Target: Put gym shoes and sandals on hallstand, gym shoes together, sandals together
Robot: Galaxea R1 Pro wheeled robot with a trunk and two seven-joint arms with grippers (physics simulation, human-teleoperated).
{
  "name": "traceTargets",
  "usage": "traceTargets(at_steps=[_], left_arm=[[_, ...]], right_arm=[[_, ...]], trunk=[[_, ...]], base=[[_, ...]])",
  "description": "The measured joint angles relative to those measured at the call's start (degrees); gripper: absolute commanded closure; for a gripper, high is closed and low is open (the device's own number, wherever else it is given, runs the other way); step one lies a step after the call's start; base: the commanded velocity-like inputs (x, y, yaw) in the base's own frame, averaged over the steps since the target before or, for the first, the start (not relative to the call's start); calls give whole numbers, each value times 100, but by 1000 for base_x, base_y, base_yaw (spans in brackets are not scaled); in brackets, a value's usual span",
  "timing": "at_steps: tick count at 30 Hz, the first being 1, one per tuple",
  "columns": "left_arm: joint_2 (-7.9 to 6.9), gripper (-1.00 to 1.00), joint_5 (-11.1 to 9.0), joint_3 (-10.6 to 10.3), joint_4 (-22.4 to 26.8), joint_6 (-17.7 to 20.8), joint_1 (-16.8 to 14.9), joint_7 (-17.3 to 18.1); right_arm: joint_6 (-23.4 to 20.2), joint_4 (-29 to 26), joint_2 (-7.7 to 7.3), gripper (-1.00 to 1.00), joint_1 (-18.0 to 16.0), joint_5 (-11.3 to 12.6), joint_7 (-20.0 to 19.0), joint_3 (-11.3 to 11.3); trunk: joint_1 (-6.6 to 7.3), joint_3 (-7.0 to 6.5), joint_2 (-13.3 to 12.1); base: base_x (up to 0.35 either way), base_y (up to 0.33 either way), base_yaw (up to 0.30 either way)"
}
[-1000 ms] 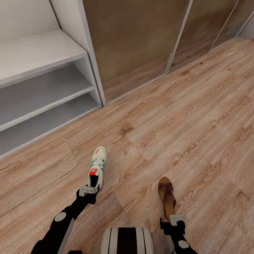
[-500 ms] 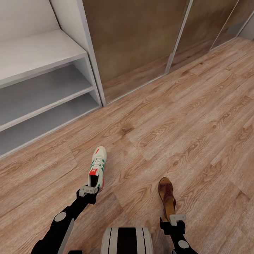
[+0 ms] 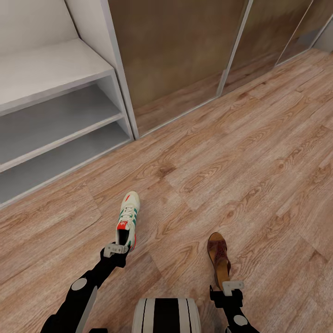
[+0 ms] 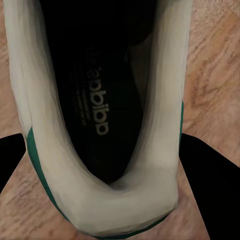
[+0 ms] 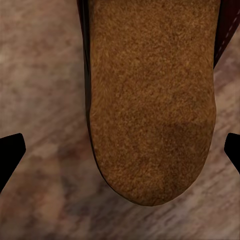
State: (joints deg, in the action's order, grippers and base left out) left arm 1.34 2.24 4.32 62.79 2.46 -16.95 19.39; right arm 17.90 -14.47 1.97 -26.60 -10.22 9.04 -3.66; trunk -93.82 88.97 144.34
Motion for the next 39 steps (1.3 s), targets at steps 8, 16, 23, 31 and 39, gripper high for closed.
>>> traceTargets(at_steps=[8, 16, 23, 31, 39], left_arm=[[-11, 100, 7, 0, 38, 5, 0, 0], [-25, 100, 0, 0, 56, 21, 0, 0], [-20, 100, 2, 0, 64, 18, 0, 0], [-13, 100, -7, 4, 209, 24, 14, -7], [-8, 100, -9, 36, 527, 52, 35, -17]], right_arm=[[-4, -1, 0, -100, 1, 0, -5, 0], [-1, 0, 1, -100, 0, 0, 2, 0], [-4, 0, 1, -100, 0, 0, 3, 0], [-1, 0, 1, -100, 0, 0, 3, 3], [-1, 0, 1, -100, 0, 0, 3, 3]], trunk=[[0, 35, 0], [0, 46, 0], [-13, 164, 6], [-18, 213, 9], [-18, 213, 9]], base=[[0, 0, -116], [0, 0, -29], [0, 0, -3], [0, 0, 0], [0, 0, 0]])
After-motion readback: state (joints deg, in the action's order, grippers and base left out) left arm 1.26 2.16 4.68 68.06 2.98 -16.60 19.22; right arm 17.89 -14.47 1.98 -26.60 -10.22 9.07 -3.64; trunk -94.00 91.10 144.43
